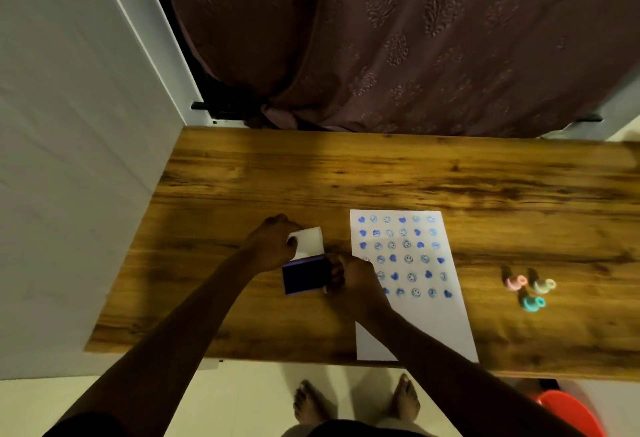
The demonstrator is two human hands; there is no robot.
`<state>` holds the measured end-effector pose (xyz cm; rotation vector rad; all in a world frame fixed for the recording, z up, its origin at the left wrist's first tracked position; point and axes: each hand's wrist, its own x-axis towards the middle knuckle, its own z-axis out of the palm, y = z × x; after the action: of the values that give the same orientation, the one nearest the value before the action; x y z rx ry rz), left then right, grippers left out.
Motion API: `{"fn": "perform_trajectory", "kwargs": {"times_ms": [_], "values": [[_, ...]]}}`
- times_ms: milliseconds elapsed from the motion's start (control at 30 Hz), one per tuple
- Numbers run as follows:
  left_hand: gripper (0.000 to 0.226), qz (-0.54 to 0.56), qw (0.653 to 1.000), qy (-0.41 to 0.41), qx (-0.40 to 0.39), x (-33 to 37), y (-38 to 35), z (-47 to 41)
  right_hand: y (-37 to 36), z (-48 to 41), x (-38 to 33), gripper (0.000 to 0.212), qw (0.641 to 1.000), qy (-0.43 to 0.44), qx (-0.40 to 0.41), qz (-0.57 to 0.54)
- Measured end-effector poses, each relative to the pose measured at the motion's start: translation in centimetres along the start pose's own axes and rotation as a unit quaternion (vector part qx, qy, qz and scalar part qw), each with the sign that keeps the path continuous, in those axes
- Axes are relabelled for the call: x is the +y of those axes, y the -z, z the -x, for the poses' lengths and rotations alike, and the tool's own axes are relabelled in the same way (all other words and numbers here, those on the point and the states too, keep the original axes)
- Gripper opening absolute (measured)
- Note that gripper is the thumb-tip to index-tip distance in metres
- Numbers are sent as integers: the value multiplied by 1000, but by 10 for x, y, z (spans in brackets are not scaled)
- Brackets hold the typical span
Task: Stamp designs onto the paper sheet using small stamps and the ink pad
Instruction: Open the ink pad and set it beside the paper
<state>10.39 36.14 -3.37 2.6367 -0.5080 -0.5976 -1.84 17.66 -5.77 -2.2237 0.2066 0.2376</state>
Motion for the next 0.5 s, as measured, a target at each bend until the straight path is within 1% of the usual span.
{"fn": "perform_trajectory", "kwargs": {"times_ms": [267, 333, 400, 500], "values": [[37, -11, 999, 7, 37, 0, -7, 1, 3, 0, 0, 19, 1000, 6, -8, -22], [39, 6, 998, 8, 57, 1, -8, 3, 10, 1, -2, 27, 1000, 9, -8, -10], [40, 31, 996, 3, 79, 6, -9, 7, 20, 1, -5, 38, 1000, 1, -8, -22], [36, 72, 991, -13, 114, 28, -9, 17, 40, 5, -9, 40, 999, -2, 24, -38]]}}
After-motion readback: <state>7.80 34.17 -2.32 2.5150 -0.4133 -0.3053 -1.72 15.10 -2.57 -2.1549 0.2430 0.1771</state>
